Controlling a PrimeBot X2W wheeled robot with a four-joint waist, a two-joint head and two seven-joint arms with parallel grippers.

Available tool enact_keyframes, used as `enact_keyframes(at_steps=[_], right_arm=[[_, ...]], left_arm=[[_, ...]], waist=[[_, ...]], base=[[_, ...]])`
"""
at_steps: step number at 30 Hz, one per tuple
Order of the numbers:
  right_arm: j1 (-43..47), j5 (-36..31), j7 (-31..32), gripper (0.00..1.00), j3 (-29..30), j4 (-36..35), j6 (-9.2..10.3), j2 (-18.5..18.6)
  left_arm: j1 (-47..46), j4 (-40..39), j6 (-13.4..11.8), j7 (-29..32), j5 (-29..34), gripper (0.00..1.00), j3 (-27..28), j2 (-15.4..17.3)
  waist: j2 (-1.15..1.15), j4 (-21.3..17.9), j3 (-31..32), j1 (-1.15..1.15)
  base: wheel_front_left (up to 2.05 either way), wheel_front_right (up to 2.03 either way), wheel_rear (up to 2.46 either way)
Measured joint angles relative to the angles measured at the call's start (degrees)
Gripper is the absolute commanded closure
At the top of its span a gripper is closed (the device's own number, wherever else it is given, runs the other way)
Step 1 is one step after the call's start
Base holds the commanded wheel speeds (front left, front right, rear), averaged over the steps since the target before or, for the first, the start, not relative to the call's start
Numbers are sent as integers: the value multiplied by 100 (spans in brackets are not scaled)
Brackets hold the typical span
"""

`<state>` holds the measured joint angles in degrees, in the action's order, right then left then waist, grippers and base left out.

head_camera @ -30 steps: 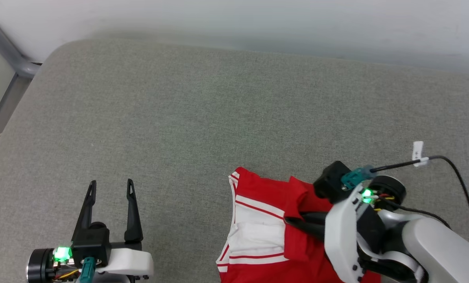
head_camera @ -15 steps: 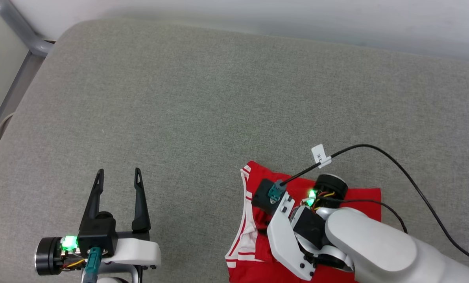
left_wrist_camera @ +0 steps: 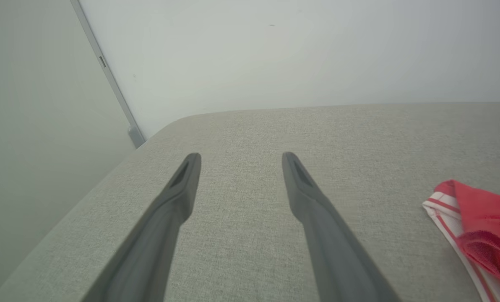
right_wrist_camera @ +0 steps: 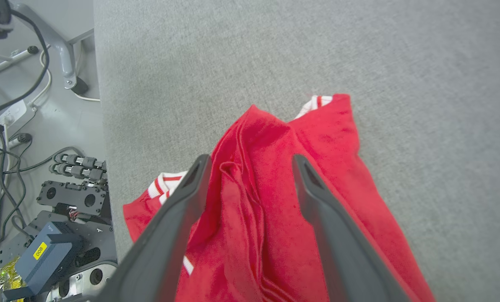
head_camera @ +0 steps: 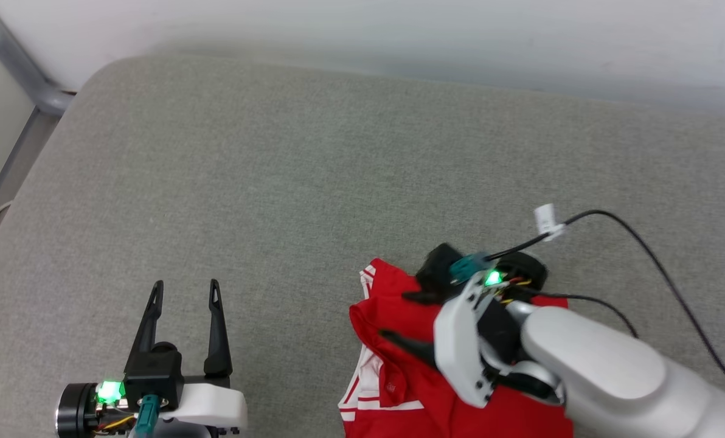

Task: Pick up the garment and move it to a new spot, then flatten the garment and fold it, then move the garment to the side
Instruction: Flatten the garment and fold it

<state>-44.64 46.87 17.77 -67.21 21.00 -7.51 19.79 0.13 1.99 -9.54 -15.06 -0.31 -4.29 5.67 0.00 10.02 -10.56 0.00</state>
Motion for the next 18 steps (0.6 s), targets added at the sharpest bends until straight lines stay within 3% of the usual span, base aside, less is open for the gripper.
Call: enact_keyframes(at_steps=[8,13,18], right_arm=[[454,-506,-1236,0,1139,-242,-1,644],[994,-1235,-2096,0,2313,16,0,670],[1638,-2087,-2854,0,3632,165,-1,353]], left_arm=[[186,13,35,0,15,0,-15,89],[229,-8,44,0,15,0,-27,111],[320,-32,30,0,15,0,-35,116]], waist=[[0,-309,295,0],[0,-533,408,0],[0,-714,522,0]], base=[[0,0,0],[0,0,0],[0,0,0]])
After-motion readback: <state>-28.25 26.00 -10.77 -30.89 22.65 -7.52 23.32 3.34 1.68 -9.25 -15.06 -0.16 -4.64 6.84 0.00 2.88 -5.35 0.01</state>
